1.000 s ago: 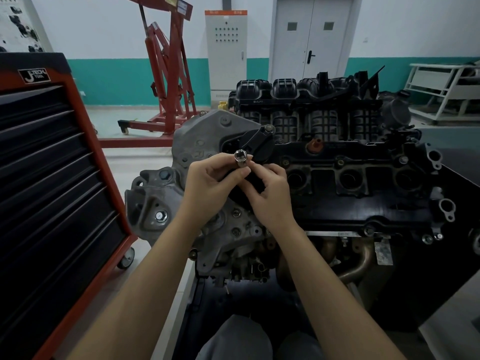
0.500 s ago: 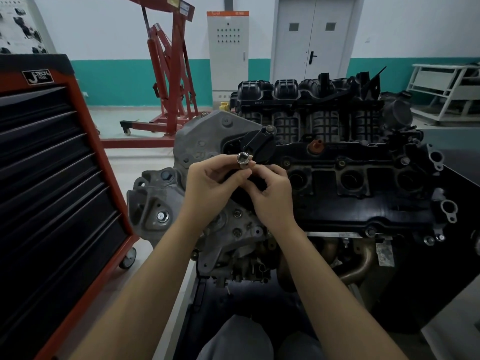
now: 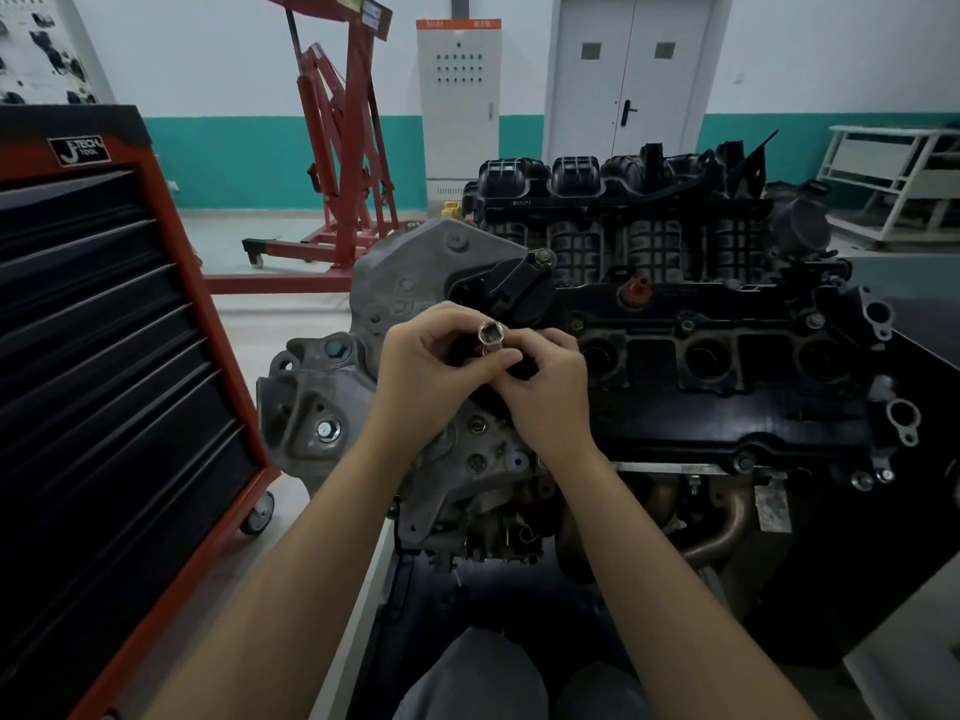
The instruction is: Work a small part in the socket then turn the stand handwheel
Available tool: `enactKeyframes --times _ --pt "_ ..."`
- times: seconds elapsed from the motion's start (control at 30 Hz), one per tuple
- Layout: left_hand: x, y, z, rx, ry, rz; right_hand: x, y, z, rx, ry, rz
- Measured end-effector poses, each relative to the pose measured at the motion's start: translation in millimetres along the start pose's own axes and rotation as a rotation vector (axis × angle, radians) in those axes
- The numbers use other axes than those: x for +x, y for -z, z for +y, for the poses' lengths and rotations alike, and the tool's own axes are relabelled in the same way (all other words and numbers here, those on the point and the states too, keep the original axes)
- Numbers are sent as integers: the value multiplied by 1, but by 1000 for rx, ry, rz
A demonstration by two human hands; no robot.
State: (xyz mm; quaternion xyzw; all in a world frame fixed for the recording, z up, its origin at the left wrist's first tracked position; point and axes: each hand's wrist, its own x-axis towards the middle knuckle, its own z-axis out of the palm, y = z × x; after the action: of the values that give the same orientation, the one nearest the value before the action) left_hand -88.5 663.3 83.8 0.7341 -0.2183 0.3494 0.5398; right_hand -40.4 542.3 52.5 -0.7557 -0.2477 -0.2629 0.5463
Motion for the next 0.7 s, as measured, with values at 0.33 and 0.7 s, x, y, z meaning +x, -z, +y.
enactKeyframes --times 0.33,0.7 --pt "1 0 -3 -22 22 -1 1 0 2 5 -27 -25" --pt "1 -1 -4 -18 3 3 0 2 0 43 -27 -34"
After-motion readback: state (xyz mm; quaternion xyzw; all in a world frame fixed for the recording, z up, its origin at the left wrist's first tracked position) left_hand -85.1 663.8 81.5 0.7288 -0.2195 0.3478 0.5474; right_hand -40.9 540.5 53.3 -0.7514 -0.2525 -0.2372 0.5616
